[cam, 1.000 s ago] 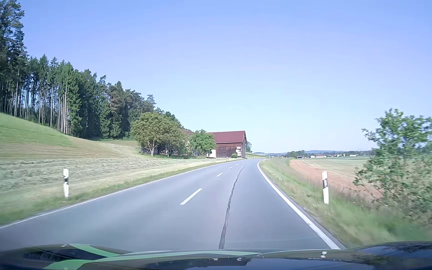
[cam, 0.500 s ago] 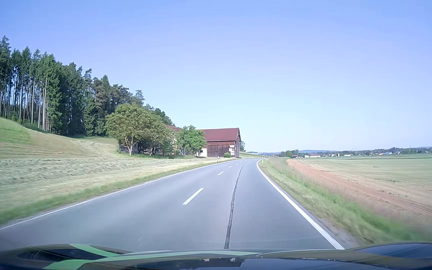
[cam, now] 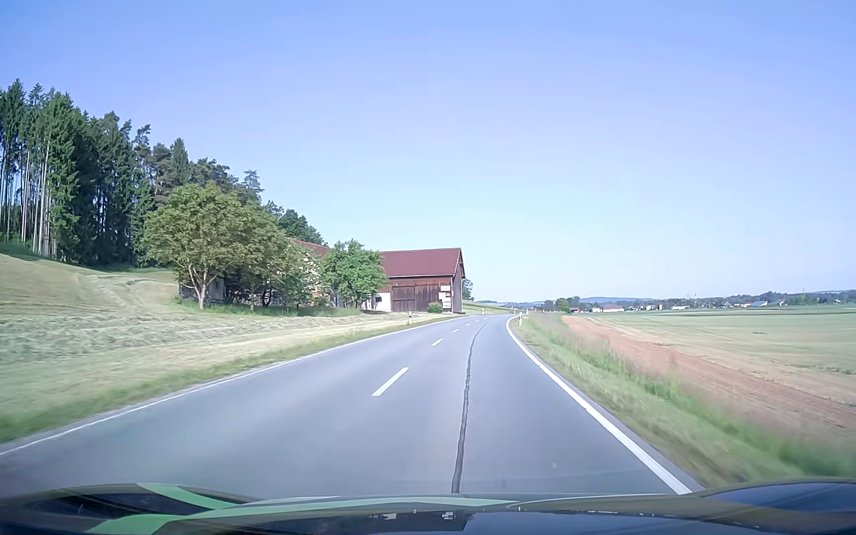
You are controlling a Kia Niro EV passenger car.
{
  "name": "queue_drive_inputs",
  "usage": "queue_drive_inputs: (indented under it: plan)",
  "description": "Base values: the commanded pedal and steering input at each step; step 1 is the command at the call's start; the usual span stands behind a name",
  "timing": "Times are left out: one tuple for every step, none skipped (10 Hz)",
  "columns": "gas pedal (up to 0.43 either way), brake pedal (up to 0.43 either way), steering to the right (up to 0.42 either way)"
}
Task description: Follow the waypoints while adhering to traffic rules and regulations
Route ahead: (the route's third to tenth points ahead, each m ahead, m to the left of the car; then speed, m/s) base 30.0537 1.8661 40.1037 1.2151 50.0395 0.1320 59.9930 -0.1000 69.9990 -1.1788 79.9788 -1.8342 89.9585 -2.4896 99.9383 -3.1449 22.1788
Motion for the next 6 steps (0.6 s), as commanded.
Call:
queue_drive_inputs:
  plan:
    - [0.118,0.000,0.010]
    - [0.157,0.000,0.010]
    - [0.197,0.000,0.009]
    - [0.197,0.000,0.010]
    - [0.197,0.000,0.009]
    - [0.197,0.000,0.009]
